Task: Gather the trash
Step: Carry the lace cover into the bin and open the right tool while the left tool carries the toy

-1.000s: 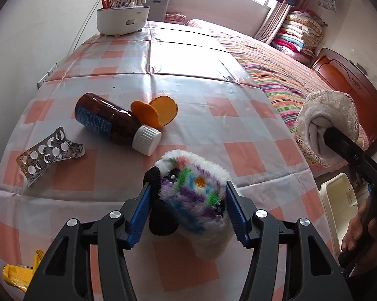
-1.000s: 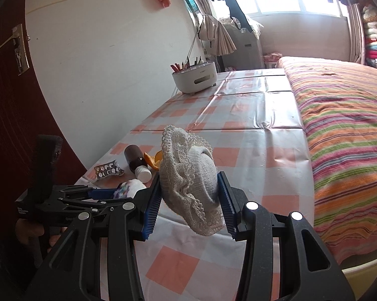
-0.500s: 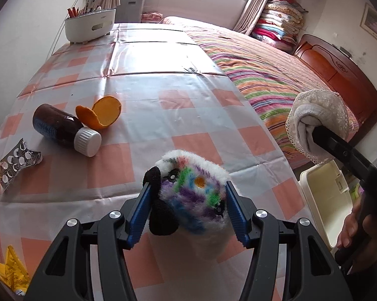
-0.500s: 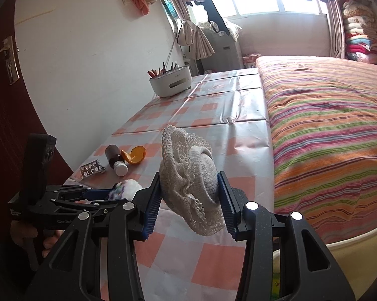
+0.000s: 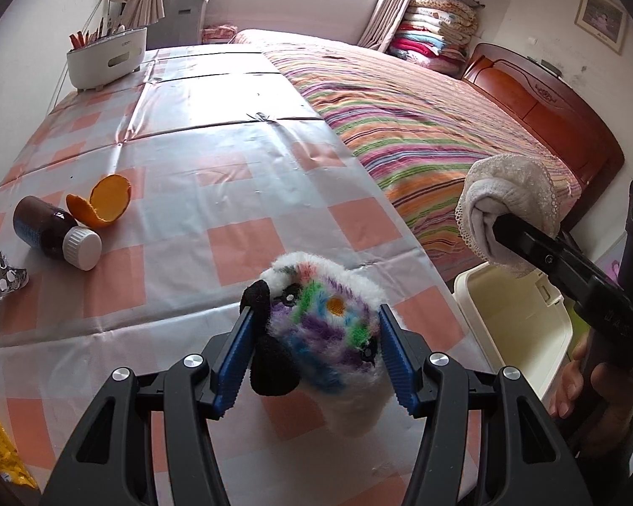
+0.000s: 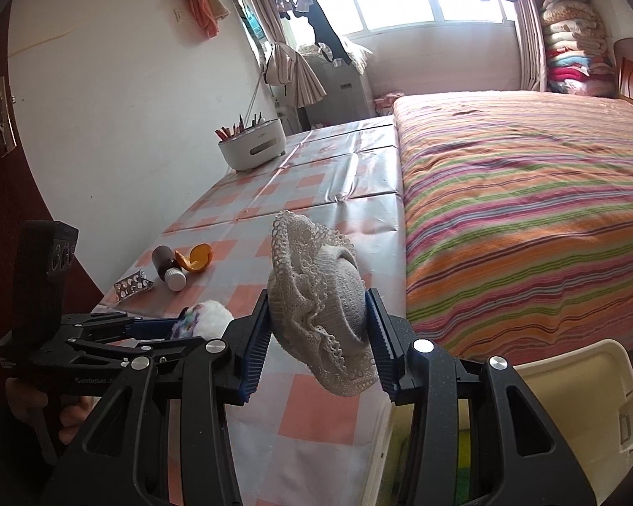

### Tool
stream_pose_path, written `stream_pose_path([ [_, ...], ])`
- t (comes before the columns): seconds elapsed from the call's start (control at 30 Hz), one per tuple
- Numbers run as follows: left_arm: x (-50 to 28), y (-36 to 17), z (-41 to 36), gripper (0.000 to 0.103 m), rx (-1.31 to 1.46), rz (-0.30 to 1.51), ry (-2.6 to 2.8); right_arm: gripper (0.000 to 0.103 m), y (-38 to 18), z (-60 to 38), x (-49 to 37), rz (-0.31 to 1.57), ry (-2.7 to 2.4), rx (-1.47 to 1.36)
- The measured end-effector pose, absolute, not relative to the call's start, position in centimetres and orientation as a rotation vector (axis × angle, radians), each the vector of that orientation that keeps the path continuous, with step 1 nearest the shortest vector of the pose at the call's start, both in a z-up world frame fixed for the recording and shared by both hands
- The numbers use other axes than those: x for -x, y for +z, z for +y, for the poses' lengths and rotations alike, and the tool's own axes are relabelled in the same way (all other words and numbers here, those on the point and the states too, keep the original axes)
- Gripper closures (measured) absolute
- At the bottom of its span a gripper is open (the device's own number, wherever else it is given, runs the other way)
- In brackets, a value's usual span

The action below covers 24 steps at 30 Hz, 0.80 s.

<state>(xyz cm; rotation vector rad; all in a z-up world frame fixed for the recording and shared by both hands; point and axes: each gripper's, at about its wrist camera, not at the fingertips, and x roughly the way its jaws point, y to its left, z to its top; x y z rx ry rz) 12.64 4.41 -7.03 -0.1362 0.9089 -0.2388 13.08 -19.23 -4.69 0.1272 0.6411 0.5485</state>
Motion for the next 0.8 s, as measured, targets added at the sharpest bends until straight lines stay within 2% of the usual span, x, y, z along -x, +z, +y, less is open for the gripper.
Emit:
stream_pose_path([
  [0.8, -11.1, -4.3, -5.8, 0.047, 0.046, 0.838, -0.419, 0.059, -5.9, -28.0, -9.4, 0.65, 0.253, -0.153],
])
